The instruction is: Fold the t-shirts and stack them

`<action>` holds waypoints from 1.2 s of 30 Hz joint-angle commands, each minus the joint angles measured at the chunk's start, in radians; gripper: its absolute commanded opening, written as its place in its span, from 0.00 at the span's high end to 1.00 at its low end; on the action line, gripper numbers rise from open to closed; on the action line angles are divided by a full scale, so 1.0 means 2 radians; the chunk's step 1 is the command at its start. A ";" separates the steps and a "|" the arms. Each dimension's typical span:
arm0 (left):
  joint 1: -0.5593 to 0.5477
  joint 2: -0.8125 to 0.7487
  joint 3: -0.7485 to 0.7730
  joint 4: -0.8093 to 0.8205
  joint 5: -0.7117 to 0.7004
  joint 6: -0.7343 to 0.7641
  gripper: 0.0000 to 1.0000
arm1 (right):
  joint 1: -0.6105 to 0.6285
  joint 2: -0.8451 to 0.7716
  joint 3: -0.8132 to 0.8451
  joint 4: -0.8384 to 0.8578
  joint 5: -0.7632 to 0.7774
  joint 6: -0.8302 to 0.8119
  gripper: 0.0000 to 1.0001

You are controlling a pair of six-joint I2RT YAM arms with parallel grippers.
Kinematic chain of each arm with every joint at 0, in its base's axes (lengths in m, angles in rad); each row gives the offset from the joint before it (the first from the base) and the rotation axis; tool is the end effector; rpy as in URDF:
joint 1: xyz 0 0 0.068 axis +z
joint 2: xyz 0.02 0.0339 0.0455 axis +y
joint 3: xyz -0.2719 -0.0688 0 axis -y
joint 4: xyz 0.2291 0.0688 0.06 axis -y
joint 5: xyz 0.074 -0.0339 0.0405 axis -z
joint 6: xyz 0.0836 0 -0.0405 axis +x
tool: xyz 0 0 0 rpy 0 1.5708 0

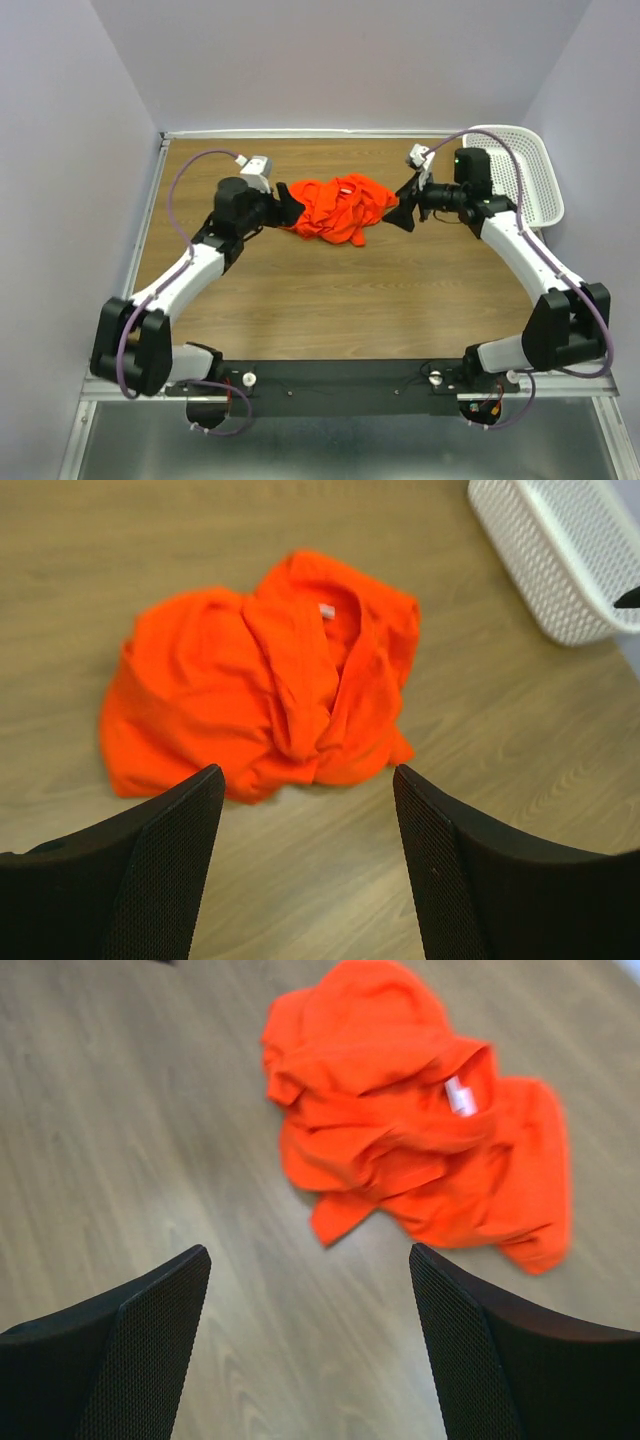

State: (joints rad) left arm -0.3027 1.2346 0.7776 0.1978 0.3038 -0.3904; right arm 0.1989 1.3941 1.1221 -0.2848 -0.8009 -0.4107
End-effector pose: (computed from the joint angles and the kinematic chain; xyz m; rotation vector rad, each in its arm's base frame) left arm 0.2894 -0.1166 0.2835 0.1383 1.8812 -0.7593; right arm 0.3030 0.1223 0.3076 -1.0296 1.7345 0.7113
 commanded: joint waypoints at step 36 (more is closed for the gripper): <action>-0.113 0.126 0.202 -0.143 -0.127 0.093 1.00 | 0.036 0.230 0.085 0.016 0.066 0.176 0.25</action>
State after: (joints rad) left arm -0.5251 1.4952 1.2263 -0.1120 0.0231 -0.1890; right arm 0.2272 1.7626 1.1866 -0.2760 -0.7631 -0.1562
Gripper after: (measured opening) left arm 0.009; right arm 0.755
